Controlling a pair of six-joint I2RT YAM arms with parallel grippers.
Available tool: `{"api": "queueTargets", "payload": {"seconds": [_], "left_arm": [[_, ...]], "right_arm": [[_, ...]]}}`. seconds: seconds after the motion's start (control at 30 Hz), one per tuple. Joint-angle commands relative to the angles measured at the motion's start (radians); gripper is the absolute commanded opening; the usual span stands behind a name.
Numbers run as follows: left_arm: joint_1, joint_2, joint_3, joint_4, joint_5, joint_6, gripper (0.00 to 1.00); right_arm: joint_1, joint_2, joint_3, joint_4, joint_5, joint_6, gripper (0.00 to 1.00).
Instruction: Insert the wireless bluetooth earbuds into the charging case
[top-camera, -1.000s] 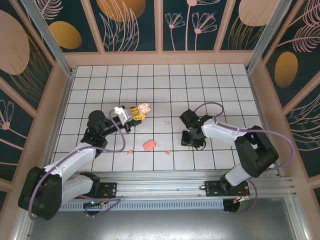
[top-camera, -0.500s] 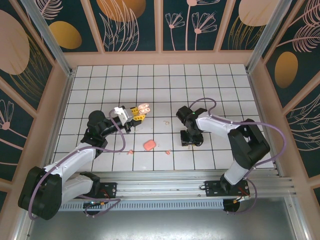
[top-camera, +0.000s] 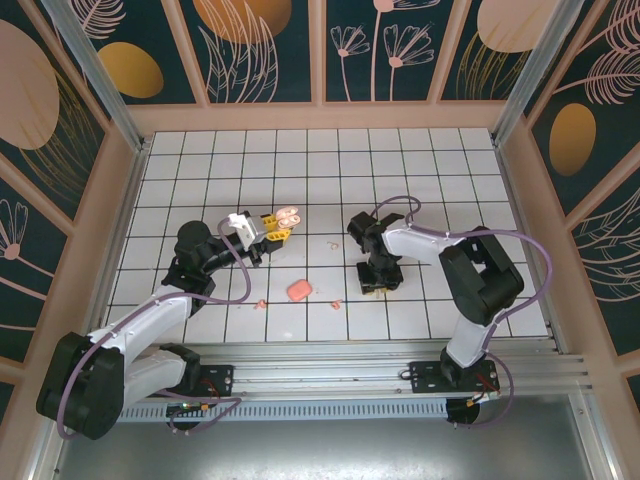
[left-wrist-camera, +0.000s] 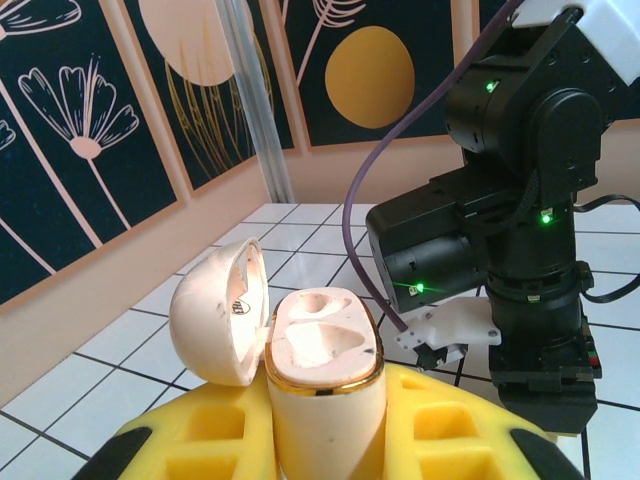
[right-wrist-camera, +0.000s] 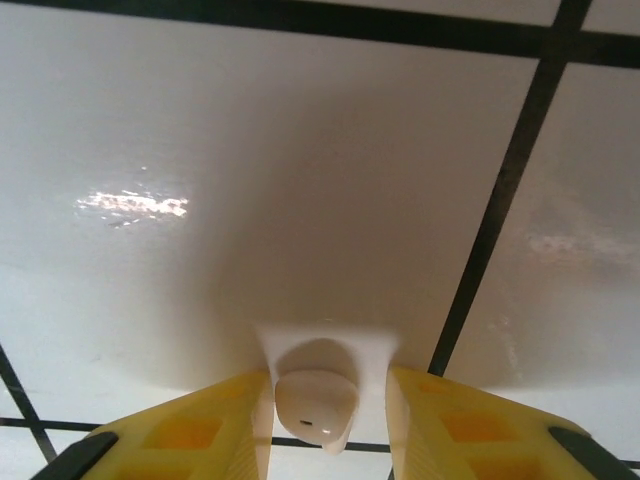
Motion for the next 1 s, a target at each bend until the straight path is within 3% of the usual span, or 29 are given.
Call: {"api": "queueTargets", "payload": {"seconds": [0.0, 0.57, 0.97], "left_arm": [[-0.006, 0.005, 0.006, 0.017, 0.007, -0.019, 0.16], [-0.005, 0.011, 0.004, 0.026, 0.003, -0.028, 0.16], [-0.005, 0.037, -0.008, 0.063, -0.006, -0.067, 0.15]], "right_arm": [[0.005, 0.024, 0.019, -0.010, -0.008, -0.021, 0.33], [0.002, -0.029, 0.006, 0.043, 0.022, 0.009, 0.23], [0.038, -0.239, -0.063, 0.356, 0.048, 0.218, 0.23]]}}
